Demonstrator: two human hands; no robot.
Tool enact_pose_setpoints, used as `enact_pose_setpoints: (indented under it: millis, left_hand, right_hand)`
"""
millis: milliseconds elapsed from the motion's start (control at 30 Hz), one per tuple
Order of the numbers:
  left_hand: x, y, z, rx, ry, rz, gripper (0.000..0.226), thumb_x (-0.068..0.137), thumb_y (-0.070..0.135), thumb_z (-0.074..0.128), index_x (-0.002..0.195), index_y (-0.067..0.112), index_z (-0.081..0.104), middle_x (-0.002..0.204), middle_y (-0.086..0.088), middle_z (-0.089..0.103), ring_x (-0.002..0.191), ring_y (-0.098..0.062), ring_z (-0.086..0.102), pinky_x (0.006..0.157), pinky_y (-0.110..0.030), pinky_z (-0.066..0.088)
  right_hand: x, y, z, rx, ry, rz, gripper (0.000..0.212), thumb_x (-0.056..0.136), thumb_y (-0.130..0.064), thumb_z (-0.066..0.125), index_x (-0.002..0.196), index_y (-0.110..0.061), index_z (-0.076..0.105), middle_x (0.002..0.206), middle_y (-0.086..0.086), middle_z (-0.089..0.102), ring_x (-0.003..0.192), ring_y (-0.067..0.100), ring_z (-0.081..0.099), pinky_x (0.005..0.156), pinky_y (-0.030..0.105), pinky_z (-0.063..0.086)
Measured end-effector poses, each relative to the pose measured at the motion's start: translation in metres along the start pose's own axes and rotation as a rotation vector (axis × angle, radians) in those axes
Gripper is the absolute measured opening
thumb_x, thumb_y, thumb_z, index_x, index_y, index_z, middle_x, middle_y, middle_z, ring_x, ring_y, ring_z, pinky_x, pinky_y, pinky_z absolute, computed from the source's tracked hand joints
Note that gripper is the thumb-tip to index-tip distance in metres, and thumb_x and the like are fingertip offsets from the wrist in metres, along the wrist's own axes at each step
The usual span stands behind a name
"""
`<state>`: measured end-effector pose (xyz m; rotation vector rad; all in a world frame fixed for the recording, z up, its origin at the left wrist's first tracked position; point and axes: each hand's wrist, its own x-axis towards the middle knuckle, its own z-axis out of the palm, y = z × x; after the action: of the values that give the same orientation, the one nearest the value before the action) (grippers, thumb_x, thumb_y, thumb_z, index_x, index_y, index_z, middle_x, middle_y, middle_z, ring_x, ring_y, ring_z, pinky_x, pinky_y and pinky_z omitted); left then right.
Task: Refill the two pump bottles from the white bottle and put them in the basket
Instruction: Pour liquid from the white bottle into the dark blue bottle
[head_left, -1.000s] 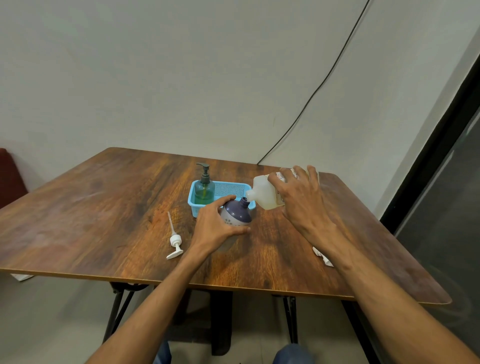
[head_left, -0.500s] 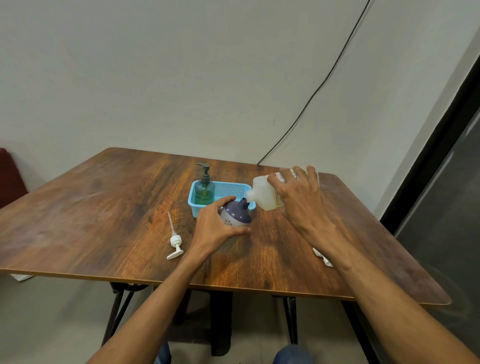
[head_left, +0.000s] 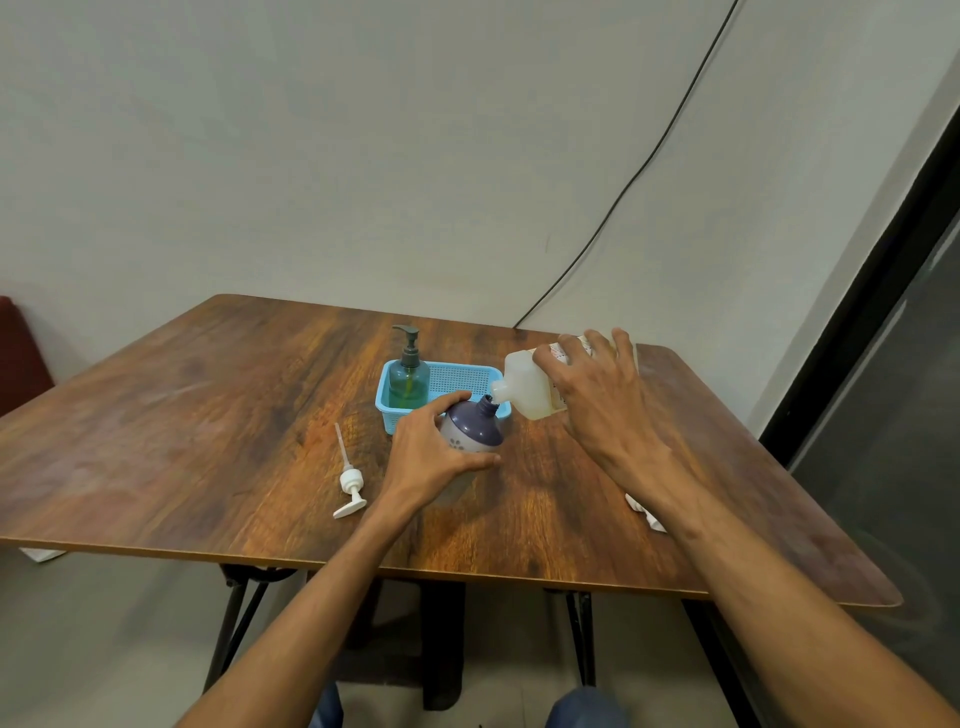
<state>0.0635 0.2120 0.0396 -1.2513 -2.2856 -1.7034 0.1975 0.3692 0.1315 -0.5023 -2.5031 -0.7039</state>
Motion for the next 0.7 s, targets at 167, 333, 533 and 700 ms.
enact_pose_setpoints:
  millis: [167,333,533,700]
  left_hand:
    - [-0.0001,-0.0007,0.0001,0.004,0.008,-0.002,0.089,0.055,0.040,0.096,0.133,0.017,0.061,0.126,0.002,0.065,0.107,-0.007,0.059,0.088,-0.015,0.047]
    - [0.0004,0.0002,-0.0001,0.001,0.008,-0.004,0.089,0.055,0.041,0.096,0.133,0.017,0.061,0.127,0.001,0.065,0.108,-0.008,0.059,0.091,-0.021,0.050]
    - [0.0003,0.0013,-0.0003,0.002,0.000,-0.009,0.088,0.056,0.037,0.096,0.133,0.015,0.060,0.127,0.000,0.065,0.106,-0.007,0.058,0.087,-0.014,0.046]
    - [0.0009,0.0014,0.0002,0.000,-0.001,-0.017,0.087,0.057,0.035,0.096,0.133,0.015,0.060,0.128,0.000,0.065,0.107,-0.007,0.058,0.084,-0.008,0.043]
  right_hand:
    - [-0.0002,0.0002,-0.0027,0.000,-0.004,0.000,0.074,0.053,-0.006,0.091,0.119,-0.015,0.061,0.115,0.022,0.066,0.106,0.044,0.060,0.097,0.060,0.040]
    - [0.0014,-0.0001,-0.0020,-0.006,-0.016,-0.002,0.076,0.051,-0.010,0.094,0.119,-0.015,0.061,0.115,0.022,0.066,0.106,0.044,0.060,0.097,0.061,0.041]
    - [0.0019,0.0008,-0.0040,-0.029,-0.013,-0.002,0.072,0.053,-0.006,0.089,0.118,-0.017,0.060,0.115,0.020,0.066,0.108,0.044,0.059,0.098,0.060,0.039]
    - [0.0032,0.0009,-0.0039,-0.037,-0.036,-0.009,0.074,0.053,-0.008,0.091,0.120,-0.017,0.060,0.116,0.021,0.066,0.108,0.044,0.059,0.098,0.060,0.040]
